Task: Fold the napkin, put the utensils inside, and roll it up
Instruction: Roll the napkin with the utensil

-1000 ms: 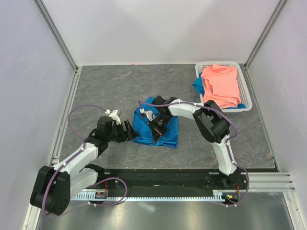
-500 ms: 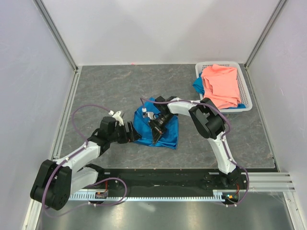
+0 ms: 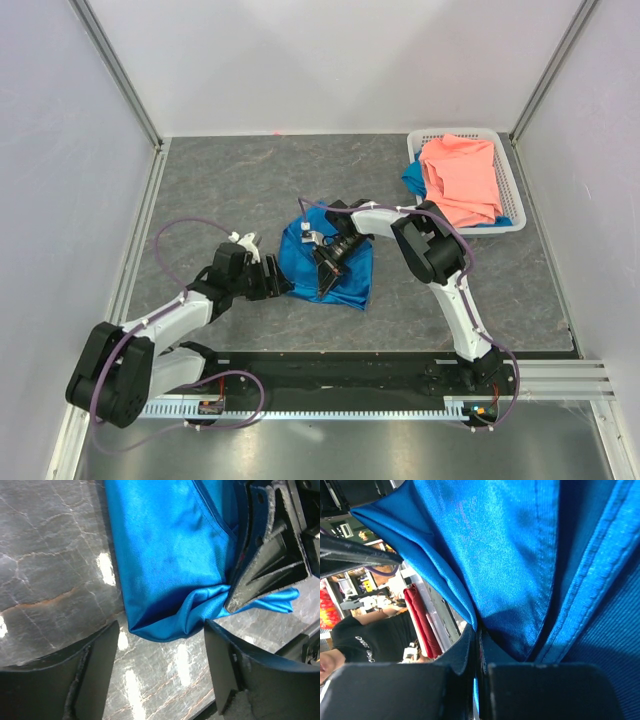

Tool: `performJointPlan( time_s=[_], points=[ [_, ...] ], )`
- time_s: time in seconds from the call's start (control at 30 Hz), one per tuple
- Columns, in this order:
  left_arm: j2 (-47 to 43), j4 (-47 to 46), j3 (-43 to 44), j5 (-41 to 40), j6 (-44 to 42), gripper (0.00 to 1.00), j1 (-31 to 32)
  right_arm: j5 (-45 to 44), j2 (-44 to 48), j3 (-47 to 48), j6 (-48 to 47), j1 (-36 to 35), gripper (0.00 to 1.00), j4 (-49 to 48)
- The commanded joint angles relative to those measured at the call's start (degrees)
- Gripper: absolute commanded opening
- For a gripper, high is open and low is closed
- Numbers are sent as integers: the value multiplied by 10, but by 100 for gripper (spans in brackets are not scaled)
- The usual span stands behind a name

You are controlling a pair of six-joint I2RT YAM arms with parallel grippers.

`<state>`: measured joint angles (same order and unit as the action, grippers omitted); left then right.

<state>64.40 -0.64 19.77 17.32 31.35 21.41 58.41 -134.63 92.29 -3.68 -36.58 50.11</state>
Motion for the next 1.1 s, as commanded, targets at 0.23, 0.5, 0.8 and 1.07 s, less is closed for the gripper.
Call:
performJointPlan(
  time_s=[0.23,0.5,0.8,1.07],
  points=[
    [36,1,23,-59,8,63,3,-37,-28,10,-20,8,0,-28],
    [63,3,34,-62,9,48,3,-32,-27,6,-21,9,0,-29],
    [92,50,56,-74,11,35,3,-29,-24,9,-19,9,0,-31],
    [100,75,69,-77,1,15,3,-34,-11,12,-9,10,0,-36]
  ],
)
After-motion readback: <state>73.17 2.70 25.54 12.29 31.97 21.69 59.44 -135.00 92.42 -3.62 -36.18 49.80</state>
